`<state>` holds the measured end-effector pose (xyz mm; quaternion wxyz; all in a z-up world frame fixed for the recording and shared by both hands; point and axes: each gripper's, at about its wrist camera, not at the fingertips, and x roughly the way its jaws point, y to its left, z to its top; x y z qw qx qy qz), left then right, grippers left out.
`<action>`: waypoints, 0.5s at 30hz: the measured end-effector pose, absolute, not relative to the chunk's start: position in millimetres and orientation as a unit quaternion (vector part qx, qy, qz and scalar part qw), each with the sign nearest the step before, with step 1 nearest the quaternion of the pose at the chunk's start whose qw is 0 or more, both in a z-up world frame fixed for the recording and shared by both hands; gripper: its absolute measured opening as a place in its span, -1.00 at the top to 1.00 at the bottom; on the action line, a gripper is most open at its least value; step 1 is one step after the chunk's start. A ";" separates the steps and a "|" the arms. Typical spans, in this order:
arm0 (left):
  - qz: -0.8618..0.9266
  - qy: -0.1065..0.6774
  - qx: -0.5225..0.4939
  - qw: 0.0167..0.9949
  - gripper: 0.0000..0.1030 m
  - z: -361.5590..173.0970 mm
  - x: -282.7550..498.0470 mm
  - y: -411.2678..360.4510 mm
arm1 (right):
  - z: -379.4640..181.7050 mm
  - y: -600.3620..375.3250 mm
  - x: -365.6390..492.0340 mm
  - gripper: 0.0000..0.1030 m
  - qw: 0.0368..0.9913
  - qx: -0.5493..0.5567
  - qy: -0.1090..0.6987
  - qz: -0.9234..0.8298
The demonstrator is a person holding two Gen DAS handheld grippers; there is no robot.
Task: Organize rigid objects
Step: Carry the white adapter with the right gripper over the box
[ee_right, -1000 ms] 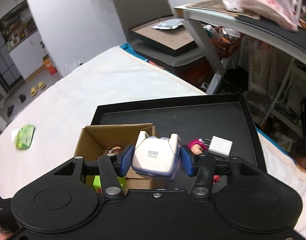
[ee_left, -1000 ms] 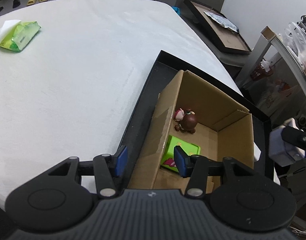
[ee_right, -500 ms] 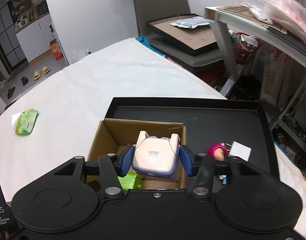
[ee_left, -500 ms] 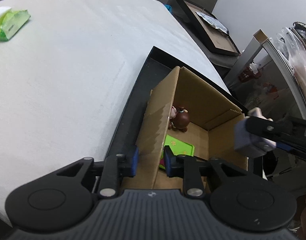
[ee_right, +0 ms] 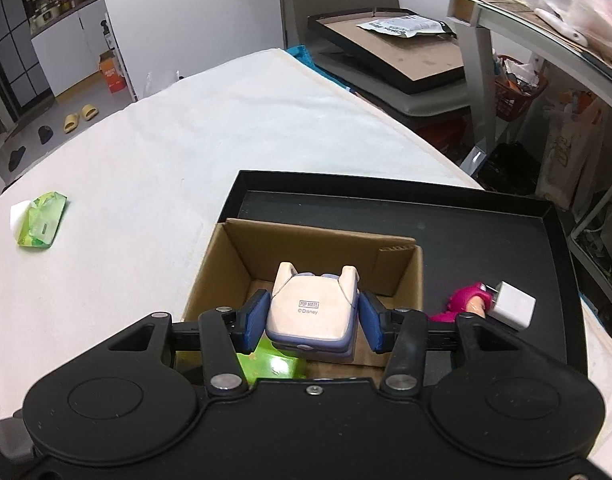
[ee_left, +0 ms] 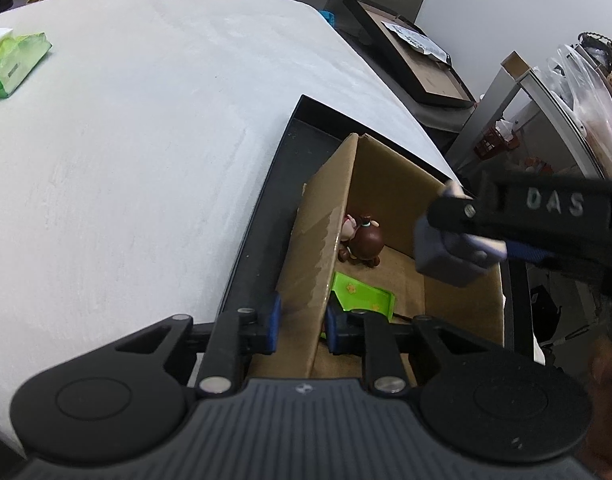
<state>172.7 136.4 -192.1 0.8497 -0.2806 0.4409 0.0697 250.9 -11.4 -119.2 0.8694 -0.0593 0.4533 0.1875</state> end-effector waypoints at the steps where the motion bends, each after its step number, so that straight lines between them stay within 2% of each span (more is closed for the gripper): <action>1: 0.069 0.441 -0.284 0.848 0.59 -192.8 172.5 138.1 | -119.1 -8.7 250.9 0.06 0.869 -0.059 0.453 0.188; 3: 0.067 0.443 -0.292 0.845 0.59 -194.1 172.6 140.8 | -117.7 -3.8 250.3 0.06 0.870 -0.058 0.450 0.194; 15: 0.079 0.449 -0.280 0.845 0.57 -188.3 173.2 137.1 | -93.4 -12.2 240.3 -0.44 0.883 -0.069 0.419 0.200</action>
